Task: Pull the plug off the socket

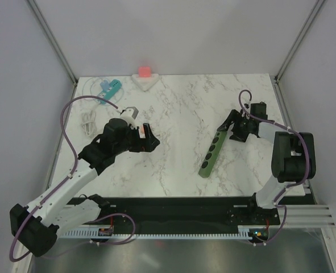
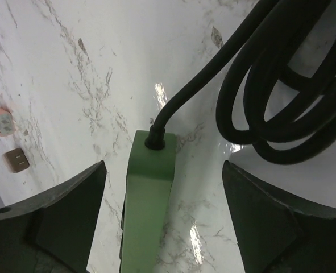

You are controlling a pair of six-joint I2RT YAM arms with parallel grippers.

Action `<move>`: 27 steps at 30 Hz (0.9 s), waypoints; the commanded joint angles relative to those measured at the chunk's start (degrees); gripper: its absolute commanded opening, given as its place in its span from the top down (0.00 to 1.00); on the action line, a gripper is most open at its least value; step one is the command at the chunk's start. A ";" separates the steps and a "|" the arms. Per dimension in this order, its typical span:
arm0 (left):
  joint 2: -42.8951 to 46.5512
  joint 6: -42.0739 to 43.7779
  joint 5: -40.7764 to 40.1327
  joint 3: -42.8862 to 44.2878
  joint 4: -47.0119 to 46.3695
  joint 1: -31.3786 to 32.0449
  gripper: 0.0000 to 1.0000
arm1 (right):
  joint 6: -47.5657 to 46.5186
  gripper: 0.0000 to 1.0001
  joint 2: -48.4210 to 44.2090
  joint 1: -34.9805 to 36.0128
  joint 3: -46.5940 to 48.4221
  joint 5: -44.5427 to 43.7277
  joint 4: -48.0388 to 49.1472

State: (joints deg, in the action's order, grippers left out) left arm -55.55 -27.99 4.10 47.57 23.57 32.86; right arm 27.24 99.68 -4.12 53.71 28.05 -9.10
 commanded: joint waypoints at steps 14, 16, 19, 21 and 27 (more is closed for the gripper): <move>-27.39 -2.16 -5.95 18.07 -0.54 -6.04 0.00 | 0.70 0.02 -25.40 15.54 -8.26 -25.94 -18.67; -34.32 -2.60 -4.80 23.43 -1.42 -9.46 0.00 | 0.79 0.02 -29.35 16.94 -9.24 -25.77 -19.28; -41.19 0.37 -7.77 32.03 -2.92 -12.37 0.00 | 0.44 0.02 -33.66 17.83 -10.91 -26.29 -19.37; -47.78 3.71 -14.51 39.85 -3.27 -13.00 0.00 | 0.09 0.02 -35.86 17.83 -11.52 -27.35 -19.29; -62.80 14.97 -16.67 58.76 -7.13 -18.18 0.00 | 0.28 0.02 -42.71 17.83 -13.46 -23.86 -16.57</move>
State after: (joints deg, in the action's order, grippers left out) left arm -114.04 -21.32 -9.08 98.74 21.26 16.62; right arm 27.81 60.40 13.52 40.91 2.79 -27.68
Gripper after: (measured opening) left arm 0.995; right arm 0.982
